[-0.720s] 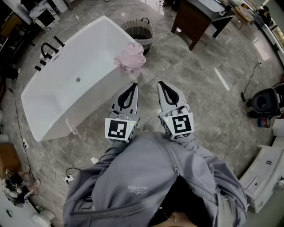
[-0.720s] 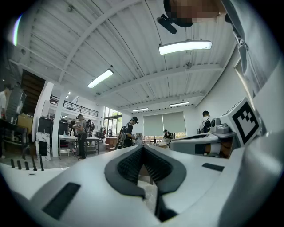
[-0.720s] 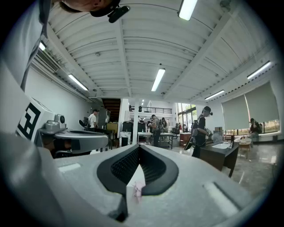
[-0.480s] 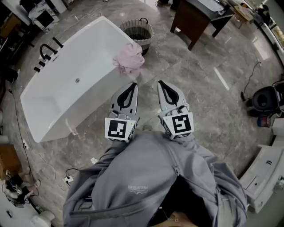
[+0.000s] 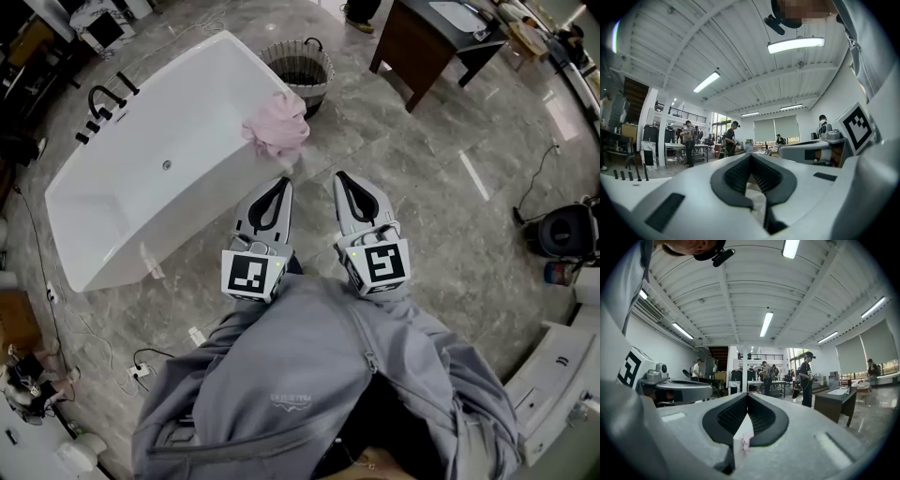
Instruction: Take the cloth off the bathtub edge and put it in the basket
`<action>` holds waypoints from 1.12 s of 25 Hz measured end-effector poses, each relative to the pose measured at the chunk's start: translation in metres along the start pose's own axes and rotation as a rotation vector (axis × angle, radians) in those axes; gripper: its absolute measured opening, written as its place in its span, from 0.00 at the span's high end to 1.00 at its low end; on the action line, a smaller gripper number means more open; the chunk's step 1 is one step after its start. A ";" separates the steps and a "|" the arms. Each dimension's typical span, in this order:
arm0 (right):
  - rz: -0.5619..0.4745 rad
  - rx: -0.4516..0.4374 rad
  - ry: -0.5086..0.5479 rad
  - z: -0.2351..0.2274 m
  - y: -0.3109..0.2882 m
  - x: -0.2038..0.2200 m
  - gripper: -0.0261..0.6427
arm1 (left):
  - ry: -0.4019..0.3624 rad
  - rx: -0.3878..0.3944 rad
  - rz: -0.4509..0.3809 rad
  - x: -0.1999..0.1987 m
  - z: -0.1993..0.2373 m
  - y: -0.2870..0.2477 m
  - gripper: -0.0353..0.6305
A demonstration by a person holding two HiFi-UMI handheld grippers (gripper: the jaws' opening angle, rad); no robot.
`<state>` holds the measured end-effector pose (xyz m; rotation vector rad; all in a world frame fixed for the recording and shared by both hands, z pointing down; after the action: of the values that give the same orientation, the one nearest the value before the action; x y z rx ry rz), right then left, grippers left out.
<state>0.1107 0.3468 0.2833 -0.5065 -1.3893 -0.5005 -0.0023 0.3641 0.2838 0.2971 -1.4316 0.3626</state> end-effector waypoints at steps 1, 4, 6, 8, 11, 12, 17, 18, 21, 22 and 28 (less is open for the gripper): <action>0.005 0.000 -0.006 -0.003 -0.004 0.002 0.95 | 0.002 -0.001 0.002 0.000 0.002 -0.003 0.94; 0.014 -0.002 -0.011 -0.009 -0.016 0.005 0.95 | 0.008 -0.017 0.006 0.002 0.014 -0.014 0.94; 0.016 -0.001 -0.015 -0.014 -0.028 0.008 0.95 | 0.009 -0.027 0.010 0.003 0.025 -0.023 0.94; 0.020 0.004 -0.013 -0.019 -0.042 0.014 0.95 | 0.011 -0.023 0.001 0.007 0.036 -0.034 0.94; 0.027 0.013 0.001 -0.029 -0.066 0.022 0.95 | 0.012 -0.019 0.000 0.012 0.056 -0.056 0.94; 0.028 0.015 0.001 -0.033 -0.076 0.023 0.95 | 0.016 -0.021 0.005 0.013 0.064 -0.064 0.94; 0.043 0.031 0.005 -0.055 -0.134 0.028 0.95 | 0.020 0.011 0.015 0.016 0.100 -0.115 0.94; 0.048 0.035 0.006 -0.060 -0.146 0.029 0.95 | 0.021 0.020 0.013 0.013 0.106 -0.126 0.94; 0.065 0.042 0.001 -0.073 -0.182 0.033 0.95 | 0.022 0.042 0.026 0.011 0.129 -0.160 0.94; 0.071 0.043 0.001 -0.078 -0.194 0.035 0.95 | 0.018 0.050 0.037 0.011 0.136 -0.171 0.94; 0.099 0.055 -0.006 -0.108 -0.254 0.045 0.95 | 0.022 0.078 0.077 0.012 0.174 -0.230 0.94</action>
<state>0.0467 0.0782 0.3261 -0.5304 -1.3727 -0.3798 -0.0626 0.0844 0.3200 0.3007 -1.4118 0.4836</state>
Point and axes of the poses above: the fingertips, and each gripper's own axes: y backward along the fingers, z to its left, x out of its underside, the point moved 3 cm from there along y, backward along the fingers, and after that the axes turned 7 degrees about y, right-handed, at the moved point
